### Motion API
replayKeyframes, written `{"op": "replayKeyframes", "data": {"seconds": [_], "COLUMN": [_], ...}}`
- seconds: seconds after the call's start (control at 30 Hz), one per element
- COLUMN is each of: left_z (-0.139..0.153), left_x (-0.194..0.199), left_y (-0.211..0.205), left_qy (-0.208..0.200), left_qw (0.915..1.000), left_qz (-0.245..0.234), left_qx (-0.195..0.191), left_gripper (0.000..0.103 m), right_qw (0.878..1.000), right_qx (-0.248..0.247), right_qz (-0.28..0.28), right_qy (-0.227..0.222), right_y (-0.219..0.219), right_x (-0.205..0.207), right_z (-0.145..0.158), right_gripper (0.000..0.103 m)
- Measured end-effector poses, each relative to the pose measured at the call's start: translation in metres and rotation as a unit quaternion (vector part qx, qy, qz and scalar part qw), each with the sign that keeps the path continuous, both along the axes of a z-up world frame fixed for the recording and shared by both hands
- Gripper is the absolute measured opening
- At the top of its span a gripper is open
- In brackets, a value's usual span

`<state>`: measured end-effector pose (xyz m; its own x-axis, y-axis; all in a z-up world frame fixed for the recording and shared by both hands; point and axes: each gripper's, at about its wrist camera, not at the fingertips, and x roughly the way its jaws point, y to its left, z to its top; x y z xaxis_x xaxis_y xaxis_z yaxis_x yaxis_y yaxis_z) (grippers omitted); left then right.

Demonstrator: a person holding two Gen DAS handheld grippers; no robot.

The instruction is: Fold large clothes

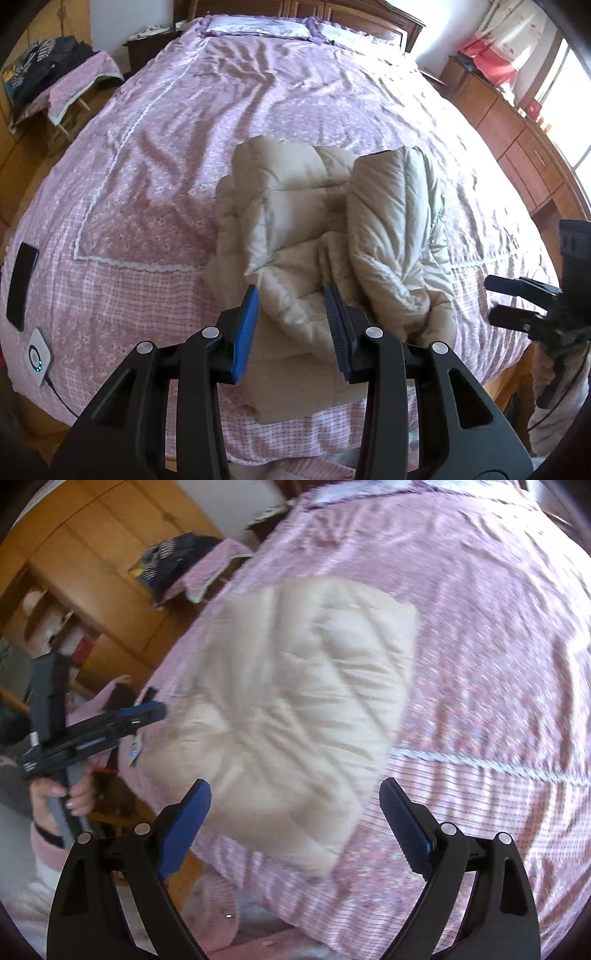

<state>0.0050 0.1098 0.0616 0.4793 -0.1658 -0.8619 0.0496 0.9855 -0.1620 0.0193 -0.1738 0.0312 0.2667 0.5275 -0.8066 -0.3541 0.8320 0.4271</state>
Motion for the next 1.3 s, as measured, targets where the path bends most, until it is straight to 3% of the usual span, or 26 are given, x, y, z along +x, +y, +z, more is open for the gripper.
{"op": "replayKeyframes", "data": {"seconds": [0.1,0.3,0.47,0.73,0.87,1.03,1.1,1.13,1.17,1.23,1.3], "left_z": [0.001,-0.002,-0.011,0.002,0.006,-0.015,-0.022,-0.026,-0.029,-0.029,-0.026], "left_x": [0.003,0.01,0.015,0.017,0.02,0.039,0.045,0.046,0.047,0.043,0.037], "left_y": [-0.005,-0.01,-0.016,-0.04,-0.057,-0.064,-0.064,-0.063,-0.06,-0.055,-0.055], "left_qy": [0.002,0.007,0.017,-0.01,-0.031,-0.009,-0.01,-0.007,-0.003,0.002,-0.007], "left_qw": [1.0,1.0,0.9997,0.9988,0.9976,0.9972,0.9971,0.997,0.9964,0.995,0.9956], "left_qz": [-0.001,-0.001,-0.004,-0.033,-0.057,-0.068,-0.071,-0.072,-0.075,-0.078,-0.082], "left_qx": [0.003,-0.004,-0.015,-0.036,-0.023,-0.03,-0.029,-0.028,-0.04,-0.062,-0.045], "left_gripper": [0.04,0.058,0.06,0.061,0.064,0.064,0.049,0.029,0.021,0.013,0.011], "right_qw": [1.0,0.999,0.998,0.998,0.999,0.999,0.999,0.999,0.999,0.999,0.999], "right_qx": [0.003,0.008,0.017,0.032,0.023,0.019,0.02,0.021,0.021,0.014,0.012], "right_qz": [-0.013,-0.034,-0.037,-0.006,0.008,0.013,0.012,0.012,0.014,0.025,0.036], "right_qy": [0.012,0.034,0.052,0.05,0.039,0.031,0.03,0.03,0.029,0.023,0.016], "right_y": [-0.01,-0.018,-0.011,0.019,0.033,0.038,0.04,0.041,0.042,0.049,0.056], "right_x": [0.006,0.021,0.029,0.035,0.037,0.033,0.033,0.032,0.03,0.03,0.028], "right_z": [-0.012,-0.034,-0.054,-0.061,-0.058,-0.057,-0.057,-0.057,-0.057,-0.053,-0.05], "right_gripper": [0.089,0.089,0.089,0.089,0.09,0.091,0.091,0.091,0.091,0.091,0.091]}}
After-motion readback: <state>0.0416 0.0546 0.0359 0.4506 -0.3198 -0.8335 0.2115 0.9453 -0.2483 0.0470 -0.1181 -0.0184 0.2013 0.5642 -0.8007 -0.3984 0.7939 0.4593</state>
